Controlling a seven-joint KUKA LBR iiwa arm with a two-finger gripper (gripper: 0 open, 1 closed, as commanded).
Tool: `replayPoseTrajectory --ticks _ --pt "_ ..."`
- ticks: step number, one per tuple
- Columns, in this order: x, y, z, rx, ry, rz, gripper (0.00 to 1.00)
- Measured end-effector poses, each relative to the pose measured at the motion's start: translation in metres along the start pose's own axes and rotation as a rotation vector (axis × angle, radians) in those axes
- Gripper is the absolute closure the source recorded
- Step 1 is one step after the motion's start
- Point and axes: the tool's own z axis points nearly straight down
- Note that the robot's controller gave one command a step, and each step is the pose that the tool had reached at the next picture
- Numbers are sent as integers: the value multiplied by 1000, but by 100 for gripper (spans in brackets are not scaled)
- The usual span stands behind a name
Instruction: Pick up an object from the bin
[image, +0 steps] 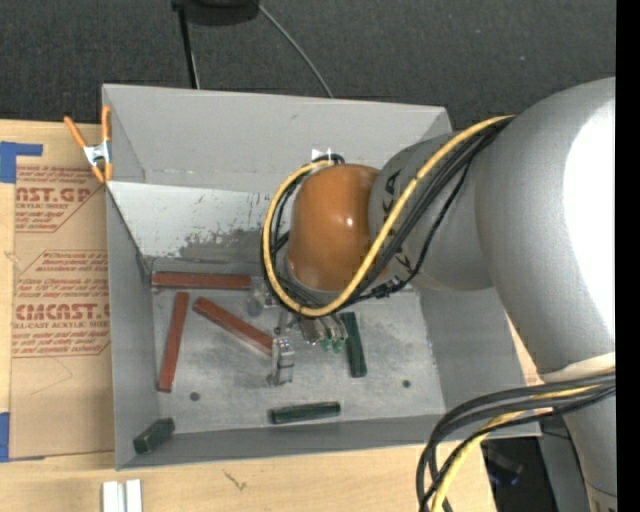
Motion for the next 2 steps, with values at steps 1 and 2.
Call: replayPoseTrajectory --ticks 1,2 --pt "-8 -31 36 2 8 139 100" --pt "-8 -31 36 2 8 139 100"
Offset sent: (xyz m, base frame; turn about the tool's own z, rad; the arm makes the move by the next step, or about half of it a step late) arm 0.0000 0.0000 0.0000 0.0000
